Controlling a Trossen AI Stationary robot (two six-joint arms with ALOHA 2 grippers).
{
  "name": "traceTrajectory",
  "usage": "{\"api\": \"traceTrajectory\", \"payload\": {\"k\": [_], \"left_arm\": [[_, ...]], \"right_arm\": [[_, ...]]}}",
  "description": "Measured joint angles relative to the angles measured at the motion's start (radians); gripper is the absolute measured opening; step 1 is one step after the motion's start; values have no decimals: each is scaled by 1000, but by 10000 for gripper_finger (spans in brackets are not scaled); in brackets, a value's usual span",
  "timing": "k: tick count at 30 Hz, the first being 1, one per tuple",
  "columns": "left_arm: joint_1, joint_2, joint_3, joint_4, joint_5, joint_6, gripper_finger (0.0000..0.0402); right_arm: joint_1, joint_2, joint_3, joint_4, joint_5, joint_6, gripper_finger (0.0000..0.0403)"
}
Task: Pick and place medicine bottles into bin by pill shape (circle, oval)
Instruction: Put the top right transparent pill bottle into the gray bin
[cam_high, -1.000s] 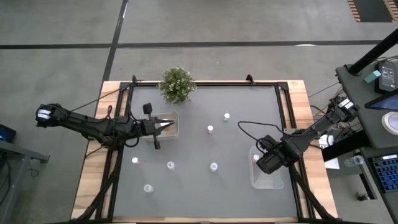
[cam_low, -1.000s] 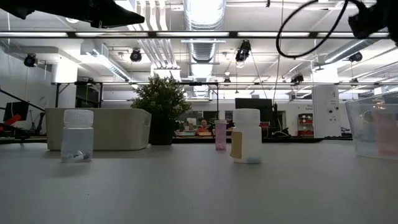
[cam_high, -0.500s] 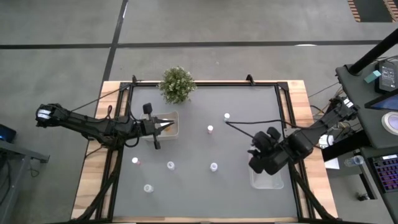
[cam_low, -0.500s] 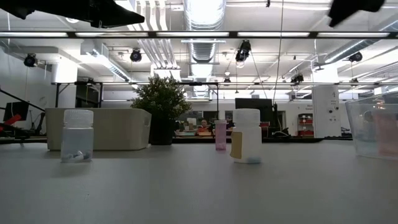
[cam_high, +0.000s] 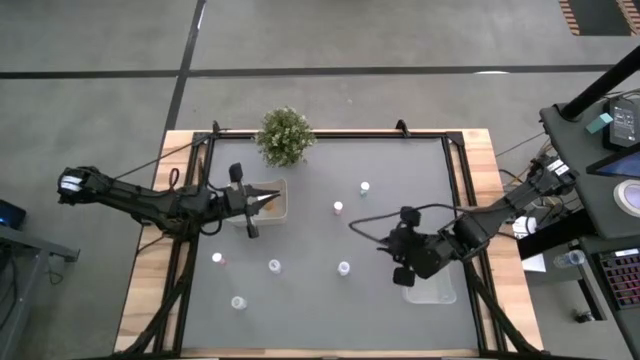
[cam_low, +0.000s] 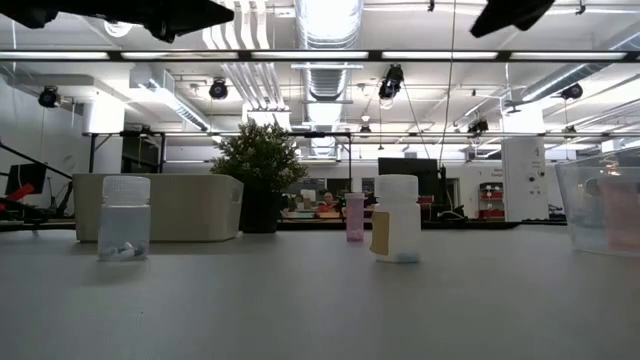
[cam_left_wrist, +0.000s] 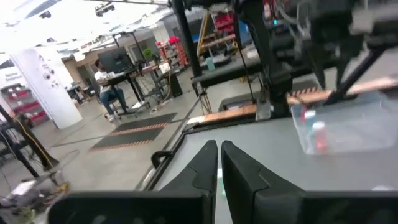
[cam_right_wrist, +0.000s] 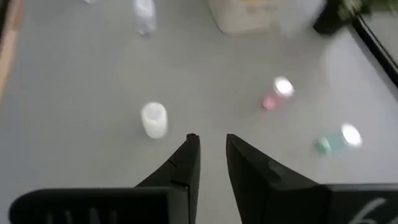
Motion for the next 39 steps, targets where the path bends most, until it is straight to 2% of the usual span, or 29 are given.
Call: {"api": "traceTrajectory", "payload": {"k": [8,13,18,22,25,29,39], "left_arm": [[-6,125,14,100,27,-204,5],[-43,249,77,101,31,-253,5],[-82,361,162,101,31,-255,5],[-93,447,234,100,32,-254,5],[-99,508,285,101,32,-254,5],[-120,585,356,56,48,-265,5],[-124,758,617,-300,74,-436,5]], "right_arm": [[-40,-51,-188,412,-1,-364,42],[-75,-133,-321,650,-17,-531,40],[-161,-201,-453,931,-133,-638,40],[-273,-196,-539,1123,-240,-687,38],[-335,-192,-594,1213,-309,-752,38],[-349,-236,-661,1316,-319,-839,38],[-353,-457,-807,1428,-381,-879,38]]}}
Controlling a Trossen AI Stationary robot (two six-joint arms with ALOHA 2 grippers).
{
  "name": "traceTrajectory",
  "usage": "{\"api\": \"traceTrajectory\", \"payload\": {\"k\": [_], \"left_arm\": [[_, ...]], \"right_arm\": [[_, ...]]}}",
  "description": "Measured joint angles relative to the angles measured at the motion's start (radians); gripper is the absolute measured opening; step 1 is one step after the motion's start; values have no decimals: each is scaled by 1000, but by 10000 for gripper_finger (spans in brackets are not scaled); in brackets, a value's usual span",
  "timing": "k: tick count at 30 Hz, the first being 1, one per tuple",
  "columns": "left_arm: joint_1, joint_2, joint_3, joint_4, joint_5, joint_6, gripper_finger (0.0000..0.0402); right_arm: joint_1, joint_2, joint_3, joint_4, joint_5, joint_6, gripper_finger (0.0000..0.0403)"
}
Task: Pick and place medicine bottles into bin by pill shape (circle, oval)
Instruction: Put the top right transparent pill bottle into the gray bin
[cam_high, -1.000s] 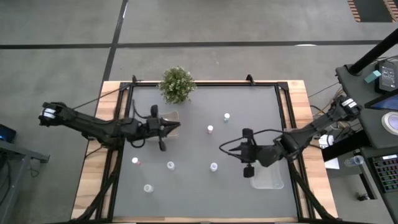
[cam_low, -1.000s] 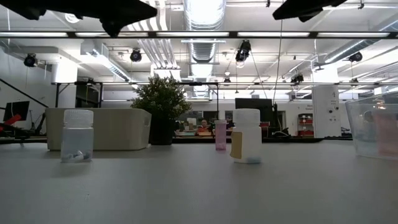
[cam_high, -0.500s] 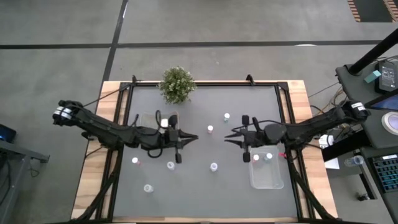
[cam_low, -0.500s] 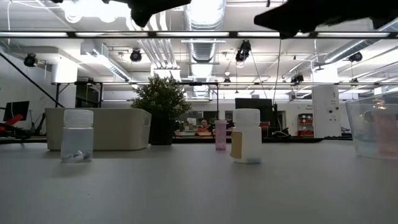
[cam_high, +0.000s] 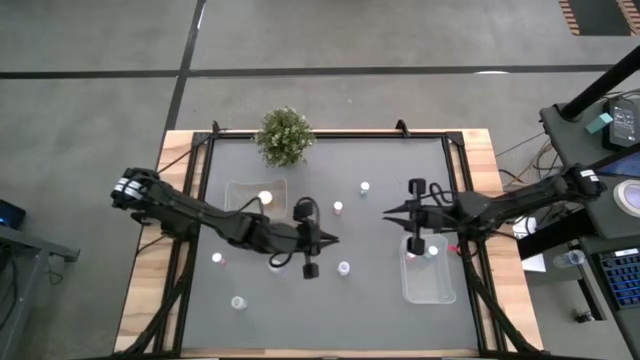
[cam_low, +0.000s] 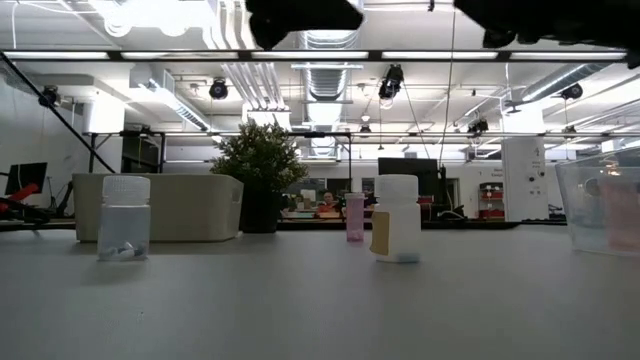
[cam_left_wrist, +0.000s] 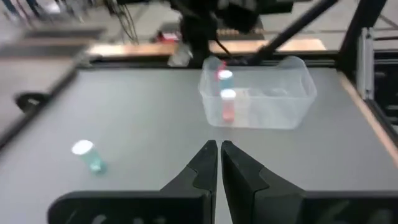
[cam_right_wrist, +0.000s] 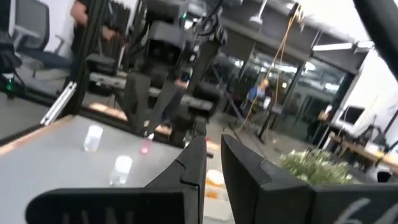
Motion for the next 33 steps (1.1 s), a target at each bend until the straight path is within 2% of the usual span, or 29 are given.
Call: {"api": "traceTrajectory", "payload": {"k": [7,12,18,22,27,33], "left_arm": [[-4,91,166,-253,125,-128,5],[-10,204,273,-341,164,-158,5],[-23,366,452,-596,167,-156,5],[-34,441,540,-673,167,-156,13],[-34,458,557,-664,164,-156,49],[-29,458,513,-613,154,-156,135]], "right_arm": [[0,-158,-55,-2,-27,-8,38],[0,-241,-67,-40,-26,-12,38],[0,-288,-27,-172,-26,-1,38],[1,-291,-7,-214,-26,11,38],[1,-291,-6,-210,-26,1,38],[1,-291,-6,-209,-25,-5,38]]}}
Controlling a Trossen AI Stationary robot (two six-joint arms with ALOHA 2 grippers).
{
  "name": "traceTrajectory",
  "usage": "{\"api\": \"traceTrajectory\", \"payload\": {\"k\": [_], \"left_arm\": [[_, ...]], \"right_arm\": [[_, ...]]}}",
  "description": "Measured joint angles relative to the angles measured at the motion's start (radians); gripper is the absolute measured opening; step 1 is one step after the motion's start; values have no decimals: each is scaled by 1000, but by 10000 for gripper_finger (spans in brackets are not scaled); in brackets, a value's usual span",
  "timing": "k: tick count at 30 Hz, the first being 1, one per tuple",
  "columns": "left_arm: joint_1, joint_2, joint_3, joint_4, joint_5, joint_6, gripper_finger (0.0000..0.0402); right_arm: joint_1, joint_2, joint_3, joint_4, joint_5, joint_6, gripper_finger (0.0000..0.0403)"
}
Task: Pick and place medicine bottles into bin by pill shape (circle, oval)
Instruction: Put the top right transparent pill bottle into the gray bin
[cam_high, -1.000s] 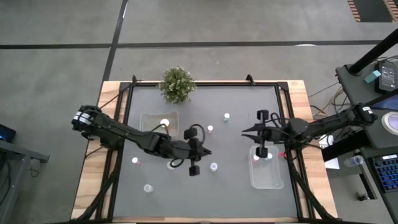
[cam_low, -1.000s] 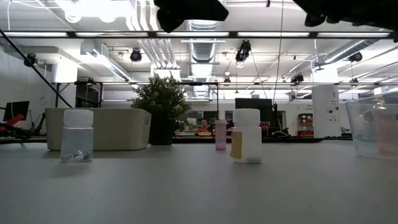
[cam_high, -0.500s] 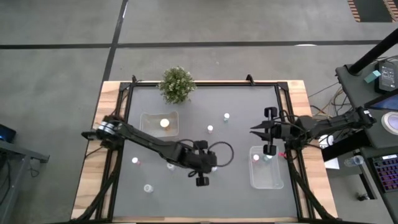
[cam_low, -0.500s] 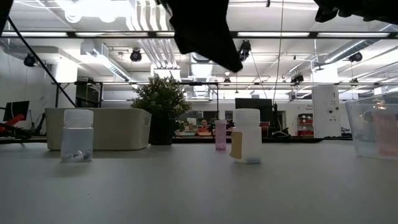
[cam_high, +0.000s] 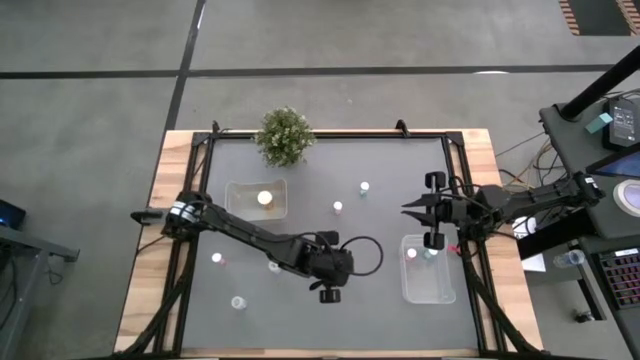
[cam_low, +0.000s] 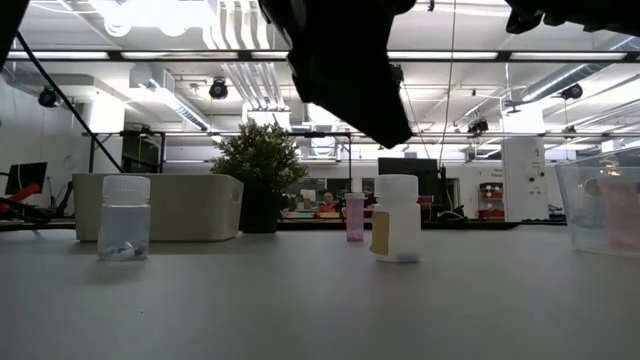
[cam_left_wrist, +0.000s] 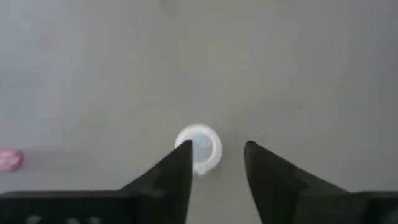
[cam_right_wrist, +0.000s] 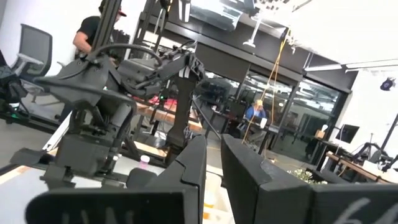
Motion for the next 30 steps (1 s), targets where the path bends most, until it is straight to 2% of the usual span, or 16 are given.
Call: {"api": "traceTrajectory", "payload": {"k": [5,10,25,30], "left_arm": [[10,8,-35,45,-40,-1,197],[16,8,-75,122,-41,-1,226],[24,15,-165,227,-35,-52,228],[24,15,-165,231,-35,-52,201]], "right_arm": [[0,0,0,0,1,-2,38],[0,0,0,-1,1,-3,38],[0,0,0,-4,6,-22,38],[0,1,0,-5,11,-28,38]]}}
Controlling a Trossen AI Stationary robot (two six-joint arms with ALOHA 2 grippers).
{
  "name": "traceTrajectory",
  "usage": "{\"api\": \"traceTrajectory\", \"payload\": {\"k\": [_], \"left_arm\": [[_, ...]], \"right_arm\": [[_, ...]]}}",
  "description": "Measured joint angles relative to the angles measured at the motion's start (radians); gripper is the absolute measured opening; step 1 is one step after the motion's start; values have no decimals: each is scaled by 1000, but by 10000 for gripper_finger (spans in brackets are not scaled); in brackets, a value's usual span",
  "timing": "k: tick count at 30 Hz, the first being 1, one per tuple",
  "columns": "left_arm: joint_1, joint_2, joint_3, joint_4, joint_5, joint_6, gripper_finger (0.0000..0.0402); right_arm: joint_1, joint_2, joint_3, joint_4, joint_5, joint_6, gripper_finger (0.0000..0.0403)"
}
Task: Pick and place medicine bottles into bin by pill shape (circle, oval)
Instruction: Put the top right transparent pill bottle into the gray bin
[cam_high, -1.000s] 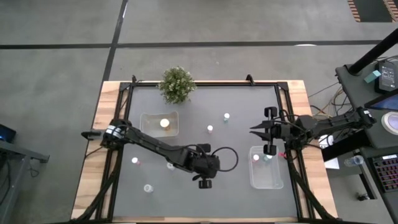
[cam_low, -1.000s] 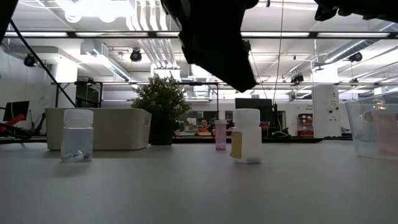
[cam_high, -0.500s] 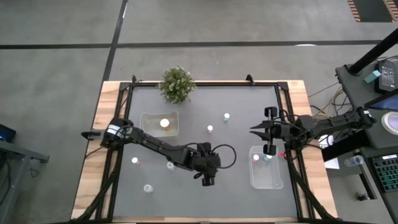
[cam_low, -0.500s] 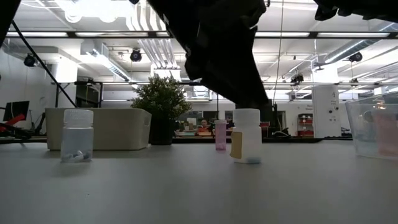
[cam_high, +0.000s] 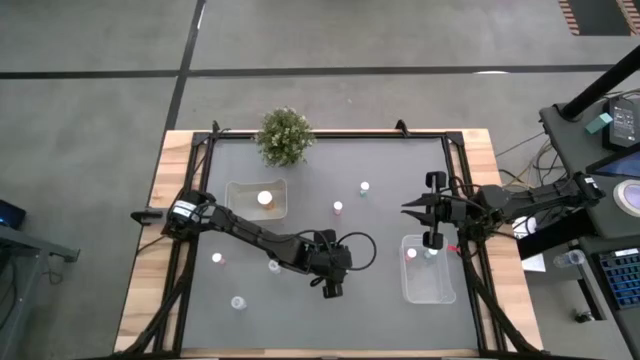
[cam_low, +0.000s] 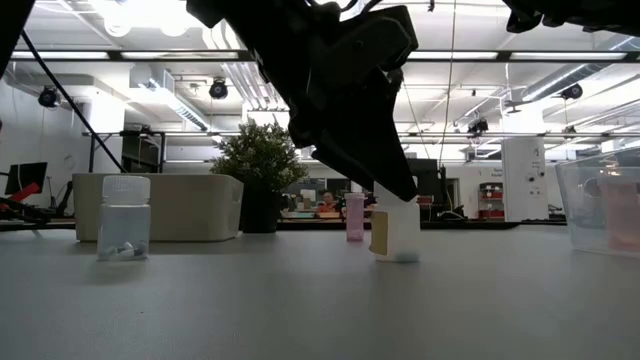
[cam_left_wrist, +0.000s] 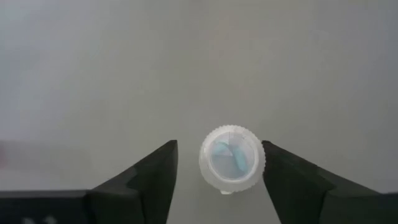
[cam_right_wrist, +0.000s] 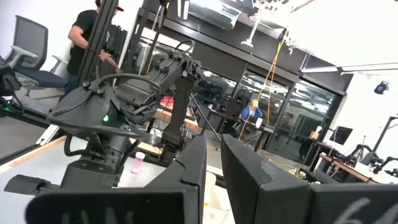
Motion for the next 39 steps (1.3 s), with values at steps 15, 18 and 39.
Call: {"api": "traceTrajectory", "payload": {"k": [15,18,39], "left_arm": [[0,0,6,-11,0,1,116],[0,-11,6,-32,0,2,127],[17,-478,-176,-335,-337,-104,129]], "right_arm": [[0,0,0,-2,1,-12,38],[0,0,0,-2,2,-22,38],[0,6,0,2,29,-39,38]]}}
